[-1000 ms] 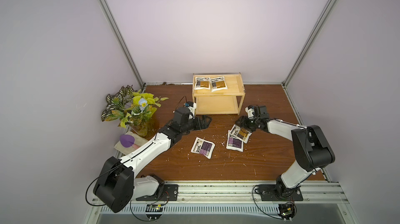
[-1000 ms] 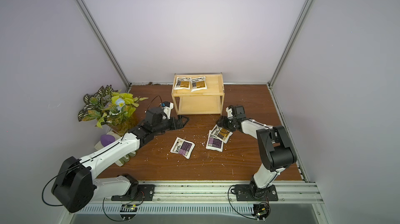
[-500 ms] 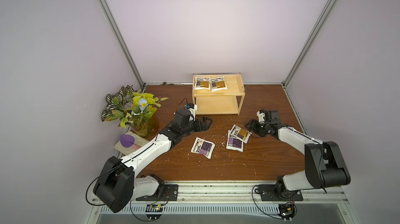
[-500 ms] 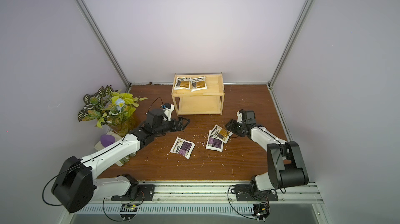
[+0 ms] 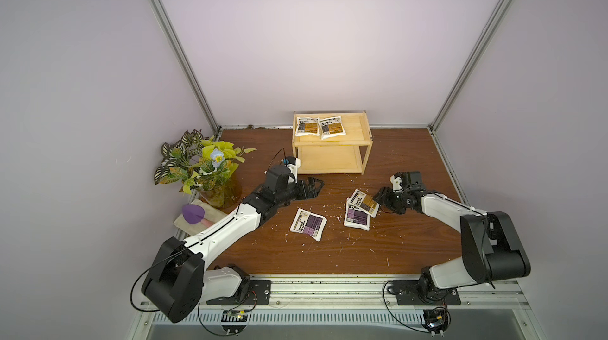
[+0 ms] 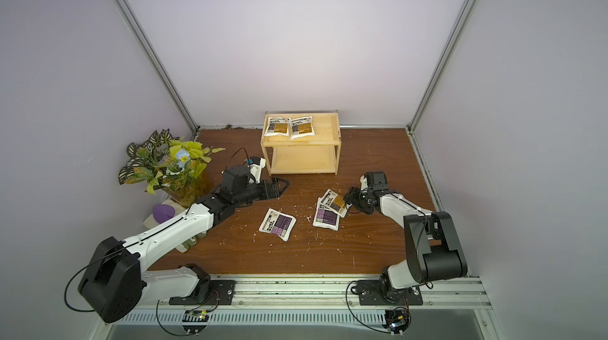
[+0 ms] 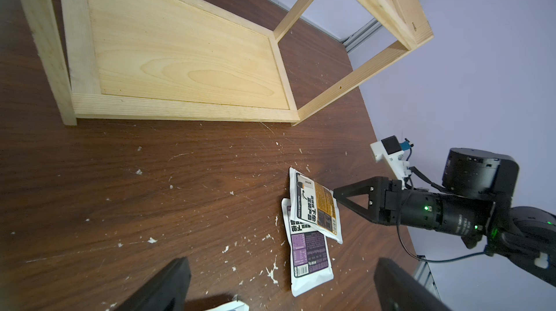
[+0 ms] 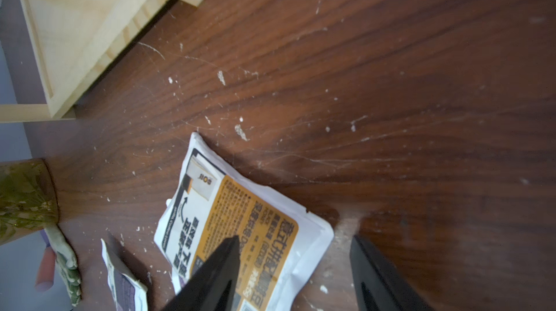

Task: Place the bagged coffee beans on the shelf by color
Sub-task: Adjust the bagged coffee beans at the center of the board.

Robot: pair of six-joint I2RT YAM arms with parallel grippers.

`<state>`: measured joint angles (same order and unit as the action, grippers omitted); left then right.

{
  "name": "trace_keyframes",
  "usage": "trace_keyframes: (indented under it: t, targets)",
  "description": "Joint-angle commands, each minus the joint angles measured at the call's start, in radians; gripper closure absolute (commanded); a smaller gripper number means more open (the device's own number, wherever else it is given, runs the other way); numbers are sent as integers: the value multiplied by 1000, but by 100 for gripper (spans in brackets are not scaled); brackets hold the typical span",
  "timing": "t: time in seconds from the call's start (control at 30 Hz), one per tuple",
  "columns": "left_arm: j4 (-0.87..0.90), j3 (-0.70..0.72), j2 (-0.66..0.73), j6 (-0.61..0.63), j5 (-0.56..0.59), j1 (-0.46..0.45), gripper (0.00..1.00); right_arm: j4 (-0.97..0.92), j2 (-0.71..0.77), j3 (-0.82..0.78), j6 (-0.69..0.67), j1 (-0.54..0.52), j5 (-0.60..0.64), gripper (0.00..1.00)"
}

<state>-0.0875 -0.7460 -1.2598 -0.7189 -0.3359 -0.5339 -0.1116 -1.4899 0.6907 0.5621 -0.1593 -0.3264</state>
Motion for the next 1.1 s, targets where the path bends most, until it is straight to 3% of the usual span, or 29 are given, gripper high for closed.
trace_keyframes:
  t: [0.0, 0.63, 1.07]
  targets:
    - [-22, -4, 0, -5, -6, -16, 0, 22, -23, 23, 25, -32, -39, 35]
    - [-40, -1, -27, -27, -6, -23, 1, 112, -67, 168, 190, -322, -49, 36]
    - [-66, 29, -47, -97, -12, -24, 0, 156, -102, 178, 274, -513, -73, 36]
